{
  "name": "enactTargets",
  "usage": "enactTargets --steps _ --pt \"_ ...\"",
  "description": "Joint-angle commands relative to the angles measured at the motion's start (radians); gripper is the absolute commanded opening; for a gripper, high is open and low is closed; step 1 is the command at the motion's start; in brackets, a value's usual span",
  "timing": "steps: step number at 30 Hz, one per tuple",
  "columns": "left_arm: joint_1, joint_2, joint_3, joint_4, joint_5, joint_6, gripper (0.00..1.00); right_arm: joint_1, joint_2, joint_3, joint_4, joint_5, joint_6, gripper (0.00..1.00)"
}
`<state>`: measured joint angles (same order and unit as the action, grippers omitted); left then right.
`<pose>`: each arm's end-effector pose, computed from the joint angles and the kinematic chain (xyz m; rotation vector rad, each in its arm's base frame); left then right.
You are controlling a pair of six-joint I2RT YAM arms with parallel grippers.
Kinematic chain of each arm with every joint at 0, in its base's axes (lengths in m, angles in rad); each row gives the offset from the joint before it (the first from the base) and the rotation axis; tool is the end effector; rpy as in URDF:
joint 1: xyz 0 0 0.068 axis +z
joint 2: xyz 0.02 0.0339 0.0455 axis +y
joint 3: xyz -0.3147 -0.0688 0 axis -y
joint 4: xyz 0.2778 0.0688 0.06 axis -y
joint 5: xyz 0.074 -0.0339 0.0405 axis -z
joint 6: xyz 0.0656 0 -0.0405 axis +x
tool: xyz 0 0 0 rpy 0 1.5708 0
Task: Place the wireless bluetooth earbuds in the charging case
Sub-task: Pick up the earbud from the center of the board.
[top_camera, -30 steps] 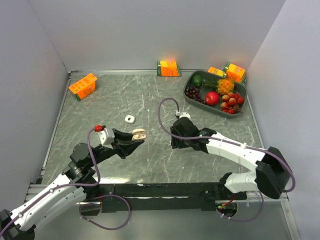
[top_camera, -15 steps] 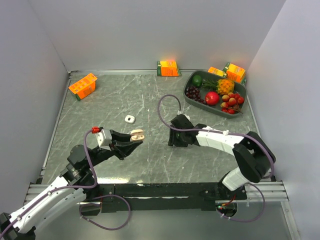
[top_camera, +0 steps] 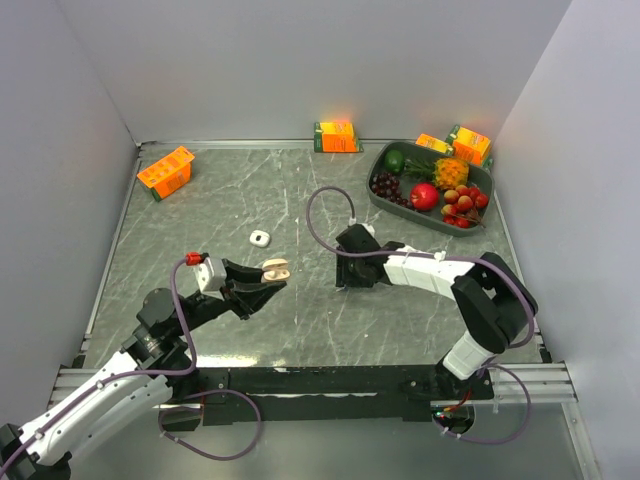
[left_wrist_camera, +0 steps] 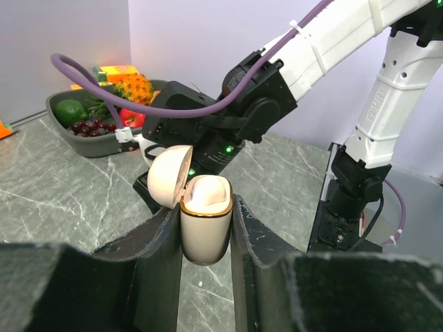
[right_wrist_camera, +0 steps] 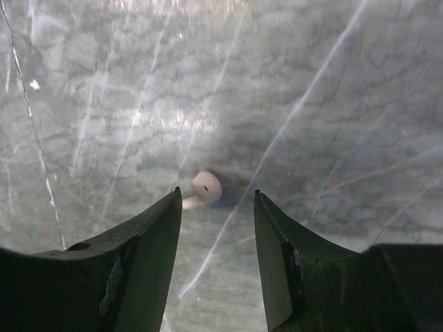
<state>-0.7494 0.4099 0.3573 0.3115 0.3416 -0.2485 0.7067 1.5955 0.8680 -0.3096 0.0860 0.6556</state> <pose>0.0899 -0.1137 0.3190 0.6384 1.2539 -1.0616 0.2668 0.2204 0.1682 -0.0365 2.6502 0.3676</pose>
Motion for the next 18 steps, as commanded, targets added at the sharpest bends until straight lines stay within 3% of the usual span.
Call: enactTargets --steps 1,18 --pt "0.002 0.004 0.003 0.017 -0.006 0.006 0.01 -0.006 0.032 0.071 0.003 0.06 -0.086 0.54" --pt "0.002 -0.002 -0.001 0.021 -0.004 0.0 0.01 0.048 0.072 0.085 0.0 0.07 -0.14 0.52"
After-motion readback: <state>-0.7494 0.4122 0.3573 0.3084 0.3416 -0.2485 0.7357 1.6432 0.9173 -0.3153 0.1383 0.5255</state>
